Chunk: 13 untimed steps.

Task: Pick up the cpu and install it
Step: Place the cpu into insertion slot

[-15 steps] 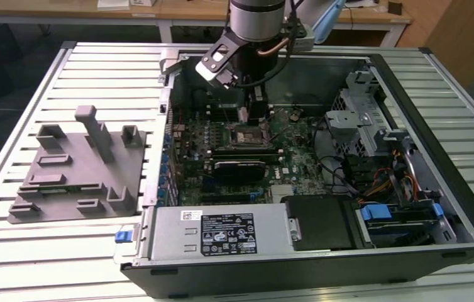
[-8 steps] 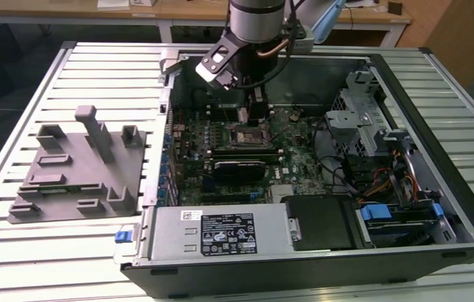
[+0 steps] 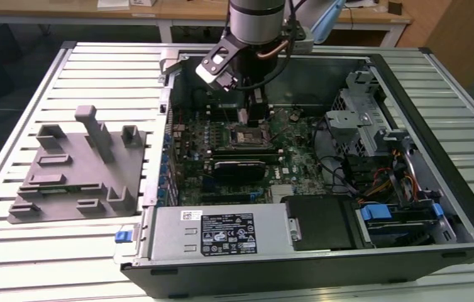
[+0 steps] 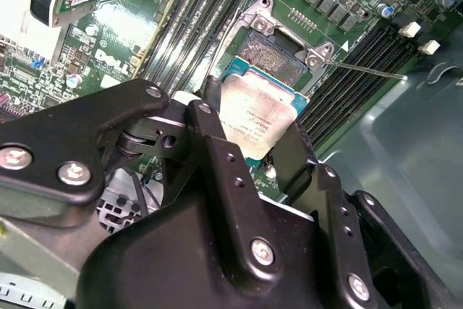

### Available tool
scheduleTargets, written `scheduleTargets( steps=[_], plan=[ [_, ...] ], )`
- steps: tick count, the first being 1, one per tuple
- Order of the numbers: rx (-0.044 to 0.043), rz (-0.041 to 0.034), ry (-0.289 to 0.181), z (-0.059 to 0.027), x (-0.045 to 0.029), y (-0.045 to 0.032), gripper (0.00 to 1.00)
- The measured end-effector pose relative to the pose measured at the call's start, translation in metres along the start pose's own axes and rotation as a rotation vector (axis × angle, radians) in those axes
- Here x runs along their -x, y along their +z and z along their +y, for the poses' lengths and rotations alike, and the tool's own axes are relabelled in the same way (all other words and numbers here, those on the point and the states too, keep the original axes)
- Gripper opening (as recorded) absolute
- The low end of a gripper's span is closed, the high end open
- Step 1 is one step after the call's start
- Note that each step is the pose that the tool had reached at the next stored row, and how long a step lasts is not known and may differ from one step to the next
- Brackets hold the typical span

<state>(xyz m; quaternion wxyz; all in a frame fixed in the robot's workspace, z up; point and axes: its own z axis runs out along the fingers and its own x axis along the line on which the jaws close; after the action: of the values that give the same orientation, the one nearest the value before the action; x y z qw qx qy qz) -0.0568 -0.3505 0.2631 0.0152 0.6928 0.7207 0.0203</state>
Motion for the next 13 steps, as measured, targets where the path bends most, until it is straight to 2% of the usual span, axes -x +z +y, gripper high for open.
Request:
scheduleTargets(
  steps=[13],
  plan=[
    [-0.0032, 0.0001, 0.0, 0.0013, 0.0001, 0.0063, 0.53]
  ],
)
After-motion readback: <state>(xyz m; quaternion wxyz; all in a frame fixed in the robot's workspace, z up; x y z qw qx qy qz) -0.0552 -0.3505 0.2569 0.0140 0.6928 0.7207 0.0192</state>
